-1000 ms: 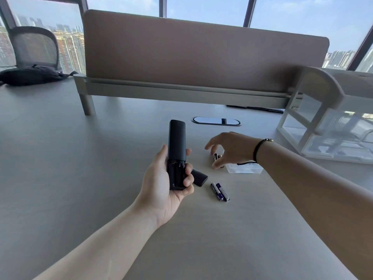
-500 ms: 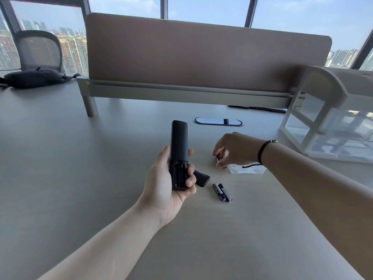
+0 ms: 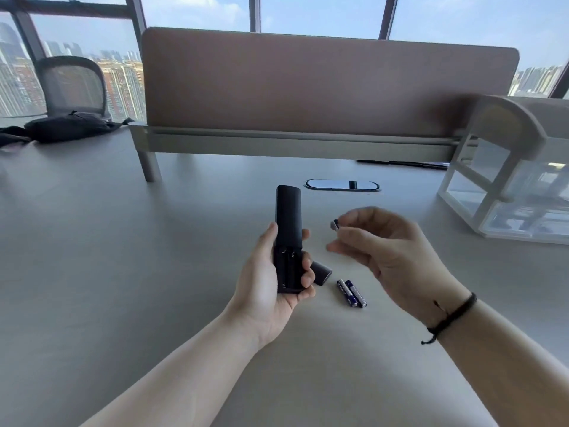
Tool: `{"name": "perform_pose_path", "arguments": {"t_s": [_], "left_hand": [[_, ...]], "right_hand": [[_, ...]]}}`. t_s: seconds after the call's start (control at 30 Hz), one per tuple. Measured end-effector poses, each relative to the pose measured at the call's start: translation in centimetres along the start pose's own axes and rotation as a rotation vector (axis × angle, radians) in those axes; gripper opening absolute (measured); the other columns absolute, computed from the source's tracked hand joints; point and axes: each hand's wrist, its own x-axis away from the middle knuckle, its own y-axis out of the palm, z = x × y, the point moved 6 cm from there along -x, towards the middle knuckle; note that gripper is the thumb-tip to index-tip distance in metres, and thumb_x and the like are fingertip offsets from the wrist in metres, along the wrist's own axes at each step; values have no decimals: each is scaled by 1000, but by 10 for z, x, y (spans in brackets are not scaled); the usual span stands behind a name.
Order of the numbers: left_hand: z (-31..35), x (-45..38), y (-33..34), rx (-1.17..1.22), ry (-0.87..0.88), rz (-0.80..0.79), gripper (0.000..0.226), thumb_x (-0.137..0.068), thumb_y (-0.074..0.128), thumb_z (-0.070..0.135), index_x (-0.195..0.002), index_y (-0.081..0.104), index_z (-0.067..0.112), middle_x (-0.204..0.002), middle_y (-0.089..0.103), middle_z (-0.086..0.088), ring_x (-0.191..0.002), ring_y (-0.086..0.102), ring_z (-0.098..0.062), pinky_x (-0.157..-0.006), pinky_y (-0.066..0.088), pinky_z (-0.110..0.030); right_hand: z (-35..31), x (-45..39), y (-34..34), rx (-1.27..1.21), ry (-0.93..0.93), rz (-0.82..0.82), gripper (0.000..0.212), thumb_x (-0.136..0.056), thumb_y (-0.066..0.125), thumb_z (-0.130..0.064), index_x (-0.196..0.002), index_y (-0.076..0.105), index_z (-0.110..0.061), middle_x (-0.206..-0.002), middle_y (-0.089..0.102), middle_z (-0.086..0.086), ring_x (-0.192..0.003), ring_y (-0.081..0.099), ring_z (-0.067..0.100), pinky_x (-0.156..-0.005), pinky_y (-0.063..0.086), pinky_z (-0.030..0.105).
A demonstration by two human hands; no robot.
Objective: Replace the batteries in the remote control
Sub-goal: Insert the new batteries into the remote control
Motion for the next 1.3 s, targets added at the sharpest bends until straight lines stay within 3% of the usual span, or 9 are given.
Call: {"name": "perform_pose_path", "arguments": {"t_s": [0.07, 0.13, 0.4, 0.53, 0.57, 0.63, 0.7, 0.73, 1.3], "left_hand": [[-1, 1, 1, -35, -5, -2, 48, -98, 40, 50, -113, 65, 12, -68, 49, -9, -51, 41, -20, -47, 28, -28], [-2, 2, 1, -51, -11, 1, 49, -99, 40, 49, -116, 65, 12, -68, 51, -8, -52, 42, -20, -47, 29, -28], [-3, 1, 4, -74, -8, -67, 48, -98, 41, 52, -119, 67, 18, -74, 54, -7, -57, 45, -21, -51, 28, -29], [-3, 3, 7, -88, -3, -91, 49, -98, 38, 54, -122, 65, 20, -76, 53, -5, -58, 45, -19, -49, 26, -29], [-4, 3, 7, -94, -9, -97, 51, -98, 37, 54, -124, 63, 19, -75, 53, -4, -58, 45, -19, -49, 25, -28], [-5, 4, 9, -104, -25, -108, 54, -98, 36, 56, -128, 60, 18, -73, 53, -3, -58, 45, -18, -48, 25, -26], [-6, 4, 10, -115, -39, -116, 56, -98, 35, 57, -130, 59, 17, -72, 52, -2, -56, 46, -17, -47, 25, -26], [-6, 5, 10, -119, -41, -116, 56, -98, 35, 57, -130, 58, 17, -71, 52, -2, -55, 47, -17, -47, 25, -26], [-7, 7, 14, -107, -78, -141, 50, -98, 35, 55, -125, 57, 20, -74, 57, -4, -55, 55, -21, -50, 26, -27]], "right_hand": [[17, 14, 8, -306, 172, -12, 22, -66, 73, 0, -87, 67, 0, -82, 70, 14, -71, 75, 24, -73, 62, 28], [24, 19, 12, -390, 257, -14, 17, -73, 67, 7, -90, 66, 3, -81, 73, 16, -72, 76, 24, -71, 63, 28], [21, 22, 14, -90, 212, -27, 23, -91, 53, 11, -90, 74, 2, -80, 75, 27, -69, 76, 26, -76, 63, 31], [12, 25, 19, 227, 53, -28, 18, -84, 63, -8, -86, 79, -15, -77, 78, 17, -87, 66, 57, -87, 47, 73], [9, 27, 21, 261, 27, -36, 15, -82, 66, -13, -86, 80, -16, -75, 79, 13, -87, 63, 60, -84, 47, 75], [6, 28, 22, 312, -30, -43, 10, -85, 70, -10, -85, 79, -15, -70, 78, 8, -74, 73, 39, -70, 60, 53], [1, 30, 23, 382, -108, -45, 13, -87, 69, -3, -85, 77, -13, -63, 76, 3, -48, 65, 6, -51, 48, 15], [0, 32, 25, 403, -139, -40, 13, -86, 69, -2, -84, 77, -12, -61, 74, 2, -42, 60, 2, -48, 41, 7], [-11, 37, 25, 354, -376, 45, 13, -79, 77, 3, -78, 73, -9, -68, 76, 3, -51, 70, 18, -51, 50, 17]]}}
